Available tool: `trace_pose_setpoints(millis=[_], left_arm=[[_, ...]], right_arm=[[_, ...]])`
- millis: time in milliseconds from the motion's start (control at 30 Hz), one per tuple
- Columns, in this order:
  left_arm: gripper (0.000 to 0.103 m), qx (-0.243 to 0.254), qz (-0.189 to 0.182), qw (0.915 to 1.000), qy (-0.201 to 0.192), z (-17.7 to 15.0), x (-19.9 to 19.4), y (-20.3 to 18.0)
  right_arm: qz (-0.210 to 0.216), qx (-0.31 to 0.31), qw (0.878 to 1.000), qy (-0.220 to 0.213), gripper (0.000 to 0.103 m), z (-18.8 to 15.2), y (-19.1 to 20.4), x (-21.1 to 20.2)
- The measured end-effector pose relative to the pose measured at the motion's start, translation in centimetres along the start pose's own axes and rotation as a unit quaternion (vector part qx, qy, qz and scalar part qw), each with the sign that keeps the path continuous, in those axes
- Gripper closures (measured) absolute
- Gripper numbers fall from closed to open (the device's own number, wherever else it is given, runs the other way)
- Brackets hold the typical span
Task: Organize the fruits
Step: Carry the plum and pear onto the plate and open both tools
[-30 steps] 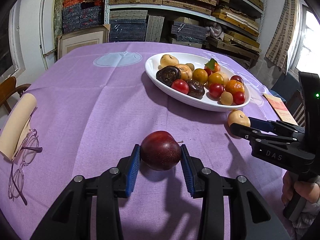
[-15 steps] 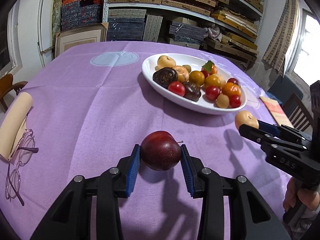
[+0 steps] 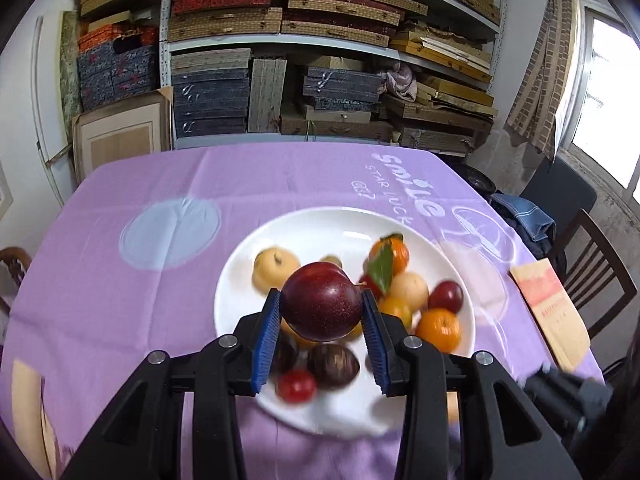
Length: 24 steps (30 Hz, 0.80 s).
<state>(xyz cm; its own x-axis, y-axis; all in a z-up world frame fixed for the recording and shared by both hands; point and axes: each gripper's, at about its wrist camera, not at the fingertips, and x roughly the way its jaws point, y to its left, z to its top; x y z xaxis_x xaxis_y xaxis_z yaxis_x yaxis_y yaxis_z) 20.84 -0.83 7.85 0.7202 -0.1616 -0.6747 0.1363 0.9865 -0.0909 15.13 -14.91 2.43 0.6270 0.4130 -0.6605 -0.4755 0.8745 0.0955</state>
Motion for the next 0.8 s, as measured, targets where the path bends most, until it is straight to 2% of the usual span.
trace_pose_setpoints(millis=[133, 333, 500, 600, 667, 733, 800], left_arm=[[0.063, 0.001, 0.005, 0.9999, 0.016, 2.3, 3.6, 0.0], [0.063, 0.01, 0.003, 0.9985, 0.054, 3.6, 8.8, -0.5], [0.062, 0.005, -0.001, 0.9976, 0.069, 3.7, 11.0, -0.6], [0.061, 0.015, 0.008, 0.9978, 0.064, 3.6, 11.3, -0.9], [0.054, 0.017, 0.01, 0.998, 0.059, 3.5, 11.1, -1.0], [0.044, 0.016, 0.013, 0.9984, 0.054, 3.6, 10.8, -1.1], [0.042, 0.018, 0.017, 0.9986, 0.047, 3.6, 10.4, -1.2]], right_arm=[[0.011, -0.005, 1.0, 0.005, 0.061, 0.4, 0.7, 1.5], [0.012, -0.009, 1.0, 0.013, 0.061, 0.9, 0.8, 3.3], [0.006, -0.006, 1.0, 0.021, 0.061, 0.7, 0.3, 4.4], [0.007, -0.006, 1.0, 0.018, 0.061, 0.6, 0.4, 4.4], [0.001, -0.01, 1.0, 0.013, 0.058, 0.6, 0.5, 4.3], [-0.001, -0.006, 1.0, 0.007, 0.045, 0.6, 0.4, 4.1], [-0.005, -0.008, 1.0, 0.002, 0.043, 0.6, 0.4, 3.8]])
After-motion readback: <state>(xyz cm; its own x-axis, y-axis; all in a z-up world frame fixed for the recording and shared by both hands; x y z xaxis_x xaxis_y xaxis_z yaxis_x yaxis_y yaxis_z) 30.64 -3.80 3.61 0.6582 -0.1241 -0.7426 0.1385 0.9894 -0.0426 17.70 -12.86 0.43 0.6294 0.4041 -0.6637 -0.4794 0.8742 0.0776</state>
